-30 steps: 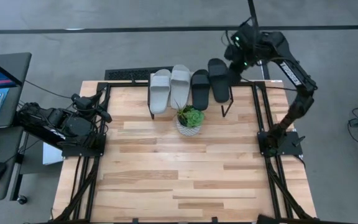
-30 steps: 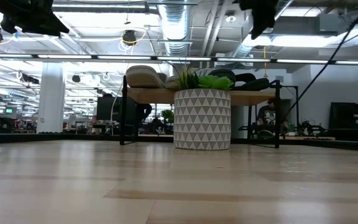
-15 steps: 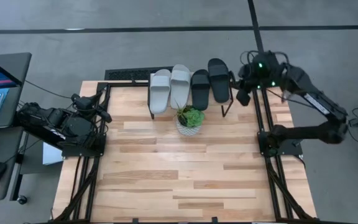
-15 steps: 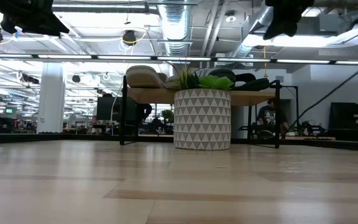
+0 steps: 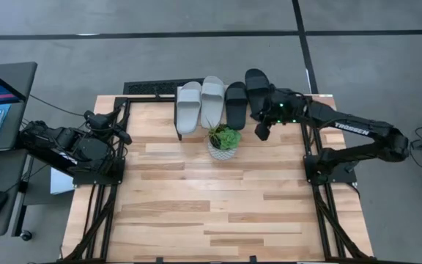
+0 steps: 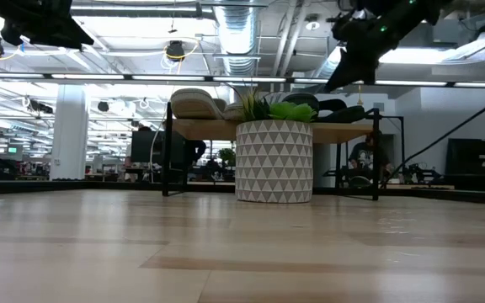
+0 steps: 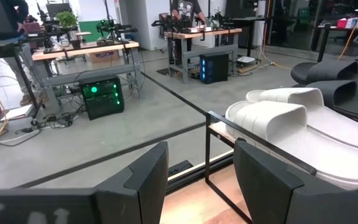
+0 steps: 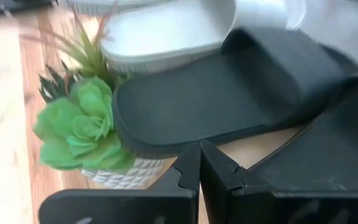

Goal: Pick and place slides into the shelf
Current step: Adjust the slides on the shelf

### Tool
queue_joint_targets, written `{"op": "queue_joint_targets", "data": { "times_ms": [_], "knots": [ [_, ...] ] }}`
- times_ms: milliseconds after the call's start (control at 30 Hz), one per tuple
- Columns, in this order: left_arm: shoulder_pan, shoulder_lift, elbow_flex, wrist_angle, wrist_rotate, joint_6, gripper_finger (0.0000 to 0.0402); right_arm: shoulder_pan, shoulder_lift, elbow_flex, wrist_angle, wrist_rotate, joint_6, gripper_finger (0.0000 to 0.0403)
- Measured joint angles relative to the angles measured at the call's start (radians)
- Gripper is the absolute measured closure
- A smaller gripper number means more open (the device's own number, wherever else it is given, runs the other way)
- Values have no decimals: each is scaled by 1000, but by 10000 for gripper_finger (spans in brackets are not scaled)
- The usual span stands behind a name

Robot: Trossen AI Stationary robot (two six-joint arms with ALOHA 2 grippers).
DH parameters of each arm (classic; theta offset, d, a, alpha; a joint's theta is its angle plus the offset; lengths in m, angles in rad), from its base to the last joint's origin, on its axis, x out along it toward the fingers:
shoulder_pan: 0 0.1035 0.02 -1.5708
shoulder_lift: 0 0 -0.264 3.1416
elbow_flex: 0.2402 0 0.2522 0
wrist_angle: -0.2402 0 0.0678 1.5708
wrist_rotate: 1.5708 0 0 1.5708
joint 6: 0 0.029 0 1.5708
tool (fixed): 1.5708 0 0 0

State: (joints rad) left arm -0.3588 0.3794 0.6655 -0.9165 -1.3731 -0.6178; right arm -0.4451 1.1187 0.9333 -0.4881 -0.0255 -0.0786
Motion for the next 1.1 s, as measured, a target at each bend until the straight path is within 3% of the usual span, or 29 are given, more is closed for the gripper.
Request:
{"op": "queue_joint_targets", "data": {
  "times_ms": [333, 700, 1100],
  "knots": [
    [0, 0, 0, 0, 1, 0, 230, -32, 81, -1, 42, 47, -31, 403],
    [0, 0, 0, 0, 3, 0, 230, -143, 80, -1, 77, 80, -78, 403],
    [0, 0, 0, 0, 3, 0, 230, -173, 80, 0, 142, 97, -78, 403]
  ]
}}
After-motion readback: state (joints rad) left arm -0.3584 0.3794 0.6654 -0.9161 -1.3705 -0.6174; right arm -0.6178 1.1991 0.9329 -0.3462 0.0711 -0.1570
